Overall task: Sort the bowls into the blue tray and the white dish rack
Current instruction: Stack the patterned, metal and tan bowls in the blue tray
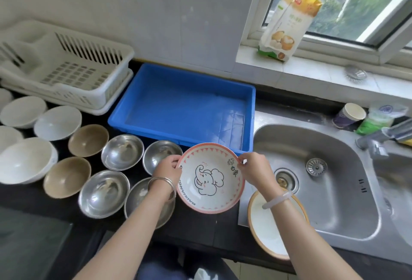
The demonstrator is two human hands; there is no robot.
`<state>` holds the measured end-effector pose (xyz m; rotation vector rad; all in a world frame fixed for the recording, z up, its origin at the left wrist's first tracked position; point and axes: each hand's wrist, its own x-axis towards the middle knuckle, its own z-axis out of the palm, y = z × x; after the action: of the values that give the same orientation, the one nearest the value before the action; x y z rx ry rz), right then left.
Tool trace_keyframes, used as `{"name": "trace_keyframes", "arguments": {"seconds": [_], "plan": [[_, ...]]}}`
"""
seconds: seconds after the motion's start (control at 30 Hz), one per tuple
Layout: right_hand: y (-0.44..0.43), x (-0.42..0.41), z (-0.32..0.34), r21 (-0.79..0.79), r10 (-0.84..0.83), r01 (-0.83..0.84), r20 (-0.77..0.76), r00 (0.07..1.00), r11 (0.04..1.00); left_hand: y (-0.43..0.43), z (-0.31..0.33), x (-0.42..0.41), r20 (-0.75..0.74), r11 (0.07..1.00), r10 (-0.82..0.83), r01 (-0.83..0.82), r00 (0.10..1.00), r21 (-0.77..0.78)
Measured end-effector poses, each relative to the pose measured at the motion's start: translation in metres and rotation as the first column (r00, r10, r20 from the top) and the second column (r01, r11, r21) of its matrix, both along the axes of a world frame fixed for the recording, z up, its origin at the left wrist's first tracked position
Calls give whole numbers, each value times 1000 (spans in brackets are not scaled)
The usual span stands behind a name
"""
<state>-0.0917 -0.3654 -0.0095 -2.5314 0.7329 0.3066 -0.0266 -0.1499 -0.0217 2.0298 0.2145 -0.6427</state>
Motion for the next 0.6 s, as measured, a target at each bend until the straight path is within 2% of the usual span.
{"name": "trace_keyframes", "arguments": {"seconds": [0.1, 0.2, 0.37, 0.47, 0.6], "plan": [[2, 15, 19, 125, -84, 77, 52, 995, 989, 9, 15, 24, -75, 978, 120, -131, 990, -161], [5, 40, 31, 168, -113, 93, 114, 987, 981, 18, 30, 51, -46, 967, 170, -176, 984, -183], [14, 94, 39, 288, -228, 175, 163, 960, 942, 28, 39, 100, -66, 890, 277, -282, 959, -358], [24, 131, 36, 348, -295, 225, 165, 941, 910, 34, 40, 131, -77, 870, 280, -287, 957, -401], [38, 176, 16, 395, -360, 274, 162, 919, 877, 44, 35, 171, -227, 867, 175, -259, 958, -425]]}}
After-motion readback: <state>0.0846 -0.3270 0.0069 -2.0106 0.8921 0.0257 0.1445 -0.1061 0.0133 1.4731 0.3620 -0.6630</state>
